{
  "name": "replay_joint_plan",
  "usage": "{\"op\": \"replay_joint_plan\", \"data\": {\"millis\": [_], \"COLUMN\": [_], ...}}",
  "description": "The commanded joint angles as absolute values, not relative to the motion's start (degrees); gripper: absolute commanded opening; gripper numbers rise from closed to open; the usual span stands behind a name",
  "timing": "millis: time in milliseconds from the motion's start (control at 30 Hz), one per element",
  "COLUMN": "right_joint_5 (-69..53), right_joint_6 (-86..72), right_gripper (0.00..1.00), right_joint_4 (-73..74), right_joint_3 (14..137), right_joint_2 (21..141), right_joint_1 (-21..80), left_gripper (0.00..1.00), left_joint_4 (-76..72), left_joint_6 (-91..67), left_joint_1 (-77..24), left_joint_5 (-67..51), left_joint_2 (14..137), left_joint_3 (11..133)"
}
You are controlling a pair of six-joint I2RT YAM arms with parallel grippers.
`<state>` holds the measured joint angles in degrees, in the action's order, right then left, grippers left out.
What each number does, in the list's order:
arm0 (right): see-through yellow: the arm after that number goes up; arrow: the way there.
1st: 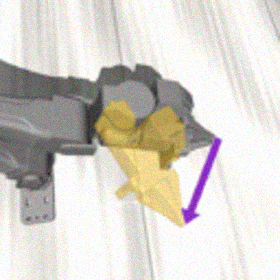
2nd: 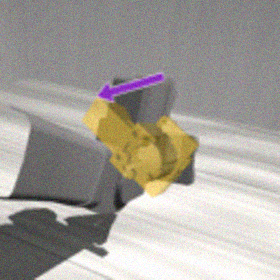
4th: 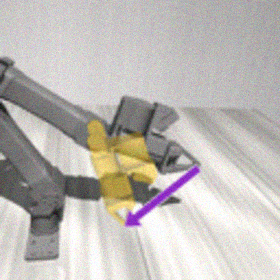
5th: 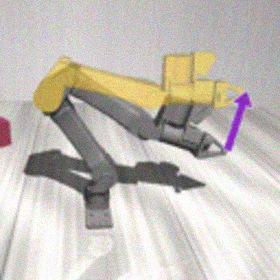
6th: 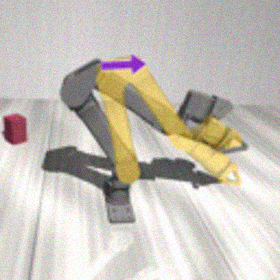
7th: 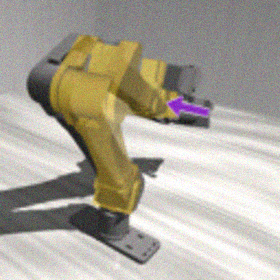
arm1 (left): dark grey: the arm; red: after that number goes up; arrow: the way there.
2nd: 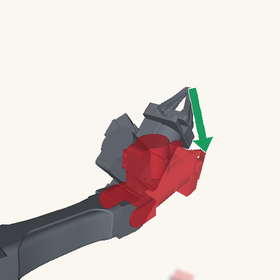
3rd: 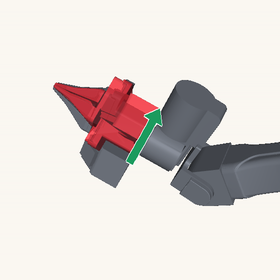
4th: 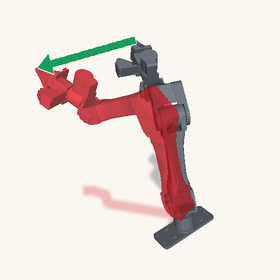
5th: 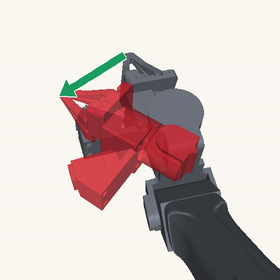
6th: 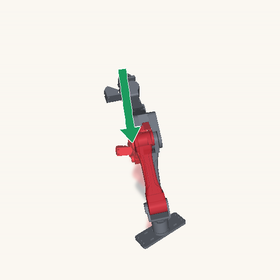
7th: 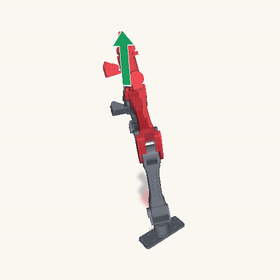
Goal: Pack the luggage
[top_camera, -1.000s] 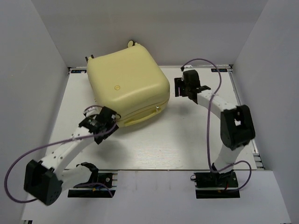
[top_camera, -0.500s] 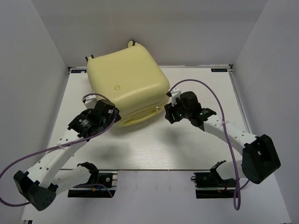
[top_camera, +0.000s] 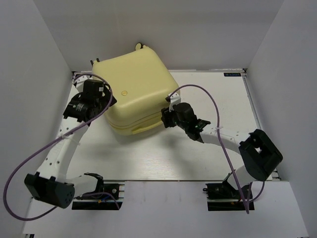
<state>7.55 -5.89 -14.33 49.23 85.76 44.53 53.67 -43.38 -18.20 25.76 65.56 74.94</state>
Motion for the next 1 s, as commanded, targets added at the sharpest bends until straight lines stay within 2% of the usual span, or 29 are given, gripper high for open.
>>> {"op": "replay_joint_plan", "data": {"millis": [0, 200, 233, 300, 333, 367, 433, 467, 533, 800, 967], "right_joint_5": [18.52, 27.85, 31.43, 35.39, 36.64, 37.35, 40.23, 41.04, 42.79, 48.34, 41.69], "right_joint_6": [-11.15, -13.80, -14.15, -15.38, -15.90, -15.91, -15.82, -15.73, -14.86, -12.06, -8.17], "right_gripper": [0.58, 0.57, 0.54, 0.41, 0.41, 0.25, 0.16, 0.08, 0.00, 0.00, 0.00], "right_joint_4": [-22.93, -27.49, -27.77, -28.39, -28.30, -28.47, -29.00, -28.92, -29.35, -21.37, -17.86], "right_joint_3": [49.83, 51.77, 51.77, 52.29, 52.64, 52.82, 52.56, 52.47, 52.12, 52.21, 51.59], "right_joint_2": [87.35, 92.63, 92.81, 94.04, 94.48, 94.66, 95.10, 95.27, 95.10, 93.26, 92.38], "right_joint_1": [45.87, 47.55, 47.81, 48.25, 48.25, 48.51, 48.95, 49.13, 49.31, 48.61, 46.67], "left_gripper": [1.00, 1.00, 1.00, 1.00, 1.00, 1.00, 1.00, 1.00, 1.00, 1.00, 1.00], "left_joint_4": [51.86, 48.96, 47.91, 46.24, 46.23, 46.14, 45.27, 45.09, 44.91, 46.14, 46.14], "left_joint_6": [-41.05, -41.40, -41.22, -41.13, -41.13, -41.13, -41.05, -41.13, -40.87, -40.96, -39.38], "left_joint_1": [-13.89, -7.74, -7.39, -5.98, -5.98, -5.19, -4.92, -4.57, -4.40, -2.38, -2.02], "left_joint_5": [16.72, 9.76, 9.06, 7.39, 7.12, 6.60, 6.15, 5.89, 5.71, 6.33, 9.05], "left_joint_2": [69.34, 72.86, 73.12, 73.30, 73.47, 73.48, 74.00, 74.09, 74.97, 75.85, 73.30], "left_joint_3": [76.73, 73.92, 73.31, 71.02, 71.02, 70.41, 69.35, 69.35, 68.82, 68.64, 69.78]}}
